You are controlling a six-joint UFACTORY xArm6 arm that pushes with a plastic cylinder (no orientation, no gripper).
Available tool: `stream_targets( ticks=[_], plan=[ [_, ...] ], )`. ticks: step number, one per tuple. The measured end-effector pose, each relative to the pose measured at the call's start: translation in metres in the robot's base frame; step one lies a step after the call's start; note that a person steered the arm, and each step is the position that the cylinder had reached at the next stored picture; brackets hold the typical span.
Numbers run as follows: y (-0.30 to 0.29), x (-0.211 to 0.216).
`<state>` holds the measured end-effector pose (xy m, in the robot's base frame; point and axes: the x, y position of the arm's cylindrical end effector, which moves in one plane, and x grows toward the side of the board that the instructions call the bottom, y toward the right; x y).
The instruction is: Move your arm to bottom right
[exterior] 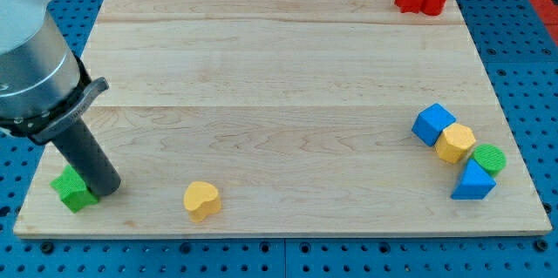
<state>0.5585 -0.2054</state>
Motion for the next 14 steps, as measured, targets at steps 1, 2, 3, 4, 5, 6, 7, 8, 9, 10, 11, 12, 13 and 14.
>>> stream_targets(
  ticks=[1, 2, 3, 4, 5, 6, 7, 8, 9, 10, 11, 12, 13, 14],
  plan=[
    [-0.008, -0.001],
    [-0.018, -0.001],
    [-0.018, -0.001],
    [0.018, -0.011],
    [0.061, -0.032],
    [0.115, -0.037],
    [0.166, -0.035],
    [0.201, -0.023],
    [0.224, 0.002],
    [0.242, 0.025],
    [0.266, 0.044],
    [0.303, 0.059],
    [0.343, 0.060],
    [0.386, 0.060]
  ],
)
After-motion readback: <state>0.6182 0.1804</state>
